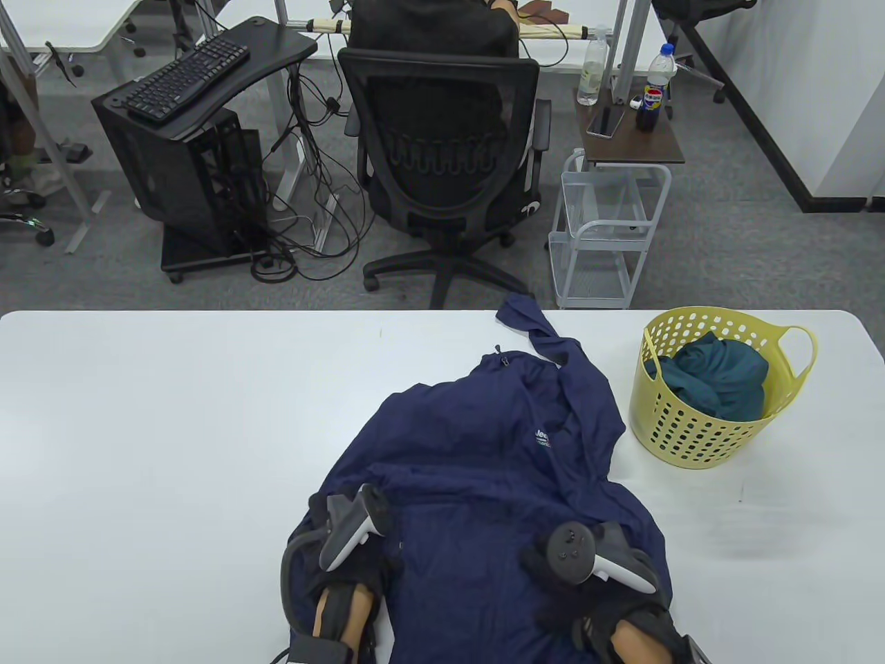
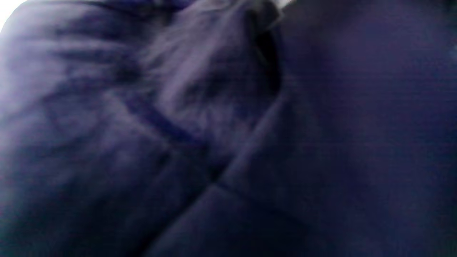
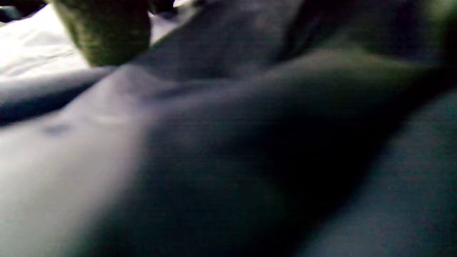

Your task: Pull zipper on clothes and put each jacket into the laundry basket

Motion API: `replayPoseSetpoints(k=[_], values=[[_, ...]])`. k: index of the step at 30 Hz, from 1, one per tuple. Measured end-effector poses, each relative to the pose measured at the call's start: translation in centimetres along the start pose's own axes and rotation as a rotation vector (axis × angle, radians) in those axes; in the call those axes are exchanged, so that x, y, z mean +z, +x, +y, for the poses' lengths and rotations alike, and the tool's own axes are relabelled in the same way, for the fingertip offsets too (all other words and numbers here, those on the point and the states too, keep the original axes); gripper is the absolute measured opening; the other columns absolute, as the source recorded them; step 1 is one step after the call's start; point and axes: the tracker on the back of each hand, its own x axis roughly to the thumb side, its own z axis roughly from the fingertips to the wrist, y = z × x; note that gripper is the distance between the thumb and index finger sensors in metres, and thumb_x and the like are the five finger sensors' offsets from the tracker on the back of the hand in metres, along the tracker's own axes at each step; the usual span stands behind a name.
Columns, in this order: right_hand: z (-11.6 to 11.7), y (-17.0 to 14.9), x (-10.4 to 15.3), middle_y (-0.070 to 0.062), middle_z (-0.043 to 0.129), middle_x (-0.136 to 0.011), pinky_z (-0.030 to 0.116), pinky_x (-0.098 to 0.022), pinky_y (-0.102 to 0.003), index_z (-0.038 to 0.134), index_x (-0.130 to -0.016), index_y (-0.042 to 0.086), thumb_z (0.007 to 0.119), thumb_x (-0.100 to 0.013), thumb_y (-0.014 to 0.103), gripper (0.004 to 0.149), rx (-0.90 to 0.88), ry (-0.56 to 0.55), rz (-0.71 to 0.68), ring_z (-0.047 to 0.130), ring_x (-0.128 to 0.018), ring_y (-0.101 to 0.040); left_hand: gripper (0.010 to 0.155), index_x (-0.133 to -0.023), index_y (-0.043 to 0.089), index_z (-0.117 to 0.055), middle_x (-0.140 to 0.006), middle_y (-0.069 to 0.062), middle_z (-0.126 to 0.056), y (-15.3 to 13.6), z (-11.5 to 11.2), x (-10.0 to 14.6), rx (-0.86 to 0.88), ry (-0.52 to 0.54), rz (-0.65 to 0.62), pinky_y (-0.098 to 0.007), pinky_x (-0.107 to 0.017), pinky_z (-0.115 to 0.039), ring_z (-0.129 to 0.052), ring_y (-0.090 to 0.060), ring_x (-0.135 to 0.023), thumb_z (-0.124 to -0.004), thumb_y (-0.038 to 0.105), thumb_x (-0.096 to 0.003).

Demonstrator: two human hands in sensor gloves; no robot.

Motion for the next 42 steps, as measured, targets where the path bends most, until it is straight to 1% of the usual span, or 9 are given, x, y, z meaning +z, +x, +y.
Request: replayPoseSetpoints(k=[6, 9, 13, 16, 21, 31, 33, 37, 42], values=[[-1.5, -3.2, 0.3, 0.009, 0.021, -0.121, 0.028, -0.076, -0.060, 0.038, -0.108, 0.039, 0.085, -0.047, 0.030, 0.077, 0.009, -0.037, 0.081, 0.016, -0.109, -0.037, 0.084, -0.102, 0.056, -0.029, -0.120, 0.009, -0.016, -1.4, 0.7, -0.5, -0.031, 0.129, 0.077, -0.058, -0.076, -0.033, -0.008, -0.030, -0.107, -0.077, 0.056, -0.0326], [-1.9, -4.3, 0.5, 0.010, 0.026, -0.120, 0.030, -0.076, -0.059, 0.044, -0.107, 0.040, 0.088, -0.047, 0.027, 0.076, -0.044, -0.031, 0.072, 0.023, -0.110, -0.030, 0.082, -0.101, 0.056, -0.029, -0.120, 0.008, -0.017, -1.3, 0.7, -0.3, -0.023, 0.082, 0.057, -0.059, -0.075, -0.032, -0.008, -0.031, -0.107, -0.077, 0.052, -0.0350], [-3.1, -3.8, 2.2, 0.007, 0.054, -0.117, 0.045, -0.073, -0.060, 0.073, -0.100, 0.033, 0.093, -0.045, 0.029, 0.059, -0.019, -0.056, 0.058, 0.053, -0.107, -0.031, 0.089, -0.102, 0.055, -0.025, -0.120, 0.008, -0.013, -0.5, 1.0, 1.2, -0.104, -0.086, -0.010, -0.060, -0.075, -0.029, -0.005, -0.032, -0.107, -0.084, 0.053, -0.0353], [-4.0, -2.8, 3.3, 0.001, 0.076, -0.110, 0.055, -0.070, -0.061, 0.084, -0.095, 0.028, 0.091, -0.045, 0.032, 0.050, 0.004, -0.108, 0.038, 0.072, -0.099, -0.036, 0.084, -0.103, 0.054, -0.029, -0.121, 0.008, -0.019, -0.8, 2.0, 2.5, -0.027, -0.042, -0.096, -0.060, -0.075, -0.032, -0.010, -0.032, -0.108, -0.080, 0.053, -0.0366], [-6.6, 2.0, 4.3, -0.007, 0.063, -0.117, 0.053, -0.069, -0.066, 0.073, -0.103, 0.025, 0.084, -0.050, 0.038, 0.055, -0.018, -0.228, -0.048, 0.058, -0.103, -0.046, 0.074, -0.104, 0.050, -0.042, -0.120, 0.006, -0.038, -3.6, 4.4, 3.6, 0.178, 0.180, -0.068, -0.060, -0.073, -0.041, -0.028, -0.033, -0.109, -0.077, 0.051, -0.0386], [-8.4, 14.0, -1.9, -0.010, 0.030, -0.123, 0.036, -0.062, -0.082, 0.045, -0.112, 0.028, 0.074, -0.051, 0.052, 0.072, 0.052, -0.056, -0.082, 0.019, -0.105, -0.055, 0.062, -0.096, 0.037, -0.072, -0.102, 0.000, -0.073, -6.8, 5.8, 5.5, 0.259, 0.202, 0.076, -0.051, -0.064, -0.062, -0.062, -0.032, -0.092, -0.078, 0.055, -0.0372], [-8.5, 14.6, -3.6, -0.010, 0.025, -0.123, 0.032, -0.060, -0.083, 0.041, -0.113, 0.028, 0.073, -0.051, 0.053, 0.074, 0.009, 0.014, -0.048, 0.015, -0.104, -0.055, 0.058, -0.092, 0.036, -0.080, -0.091, 0.000, -0.087, -6.6, 6.1, 6.3, 0.224, 0.178, 0.060, -0.048, -0.054, -0.074, -0.082, -0.030, -0.077, -0.077, 0.056, -0.0378], [-8.2, 14.2, -6.0, -0.011, 0.022, -0.122, 0.030, -0.060, -0.083, 0.038, -0.113, 0.027, 0.073, -0.051, 0.053, 0.075, -0.055, 0.087, 0.002, 0.014, -0.104, -0.055, 0.062, -0.093, 0.033, -0.082, -0.089, -0.005, -0.096, -5.5, 4.5, 5.4, 0.247, -0.099, -0.049, -0.047, -0.041, -0.084, -0.099, -0.032, -0.063, -0.073, 0.061, -0.0390], [-4.7, 12.7, -8.0, -0.007, 0.018, -0.122, 0.030, -0.061, -0.081, 0.032, -0.112, 0.030, 0.073, -0.050, 0.055, 0.078, 0.051, 0.105, 0.048, 0.013, -0.104, -0.054, 0.071, -0.101, 0.039, -0.064, -0.113, -0.007, -0.061, -4.7, 2.1, 3.2, 0.183, -0.229, -0.016, -0.060, -0.051, -0.077, -0.079, -0.044, -0.088, -0.070, 0.064, -0.0356]])
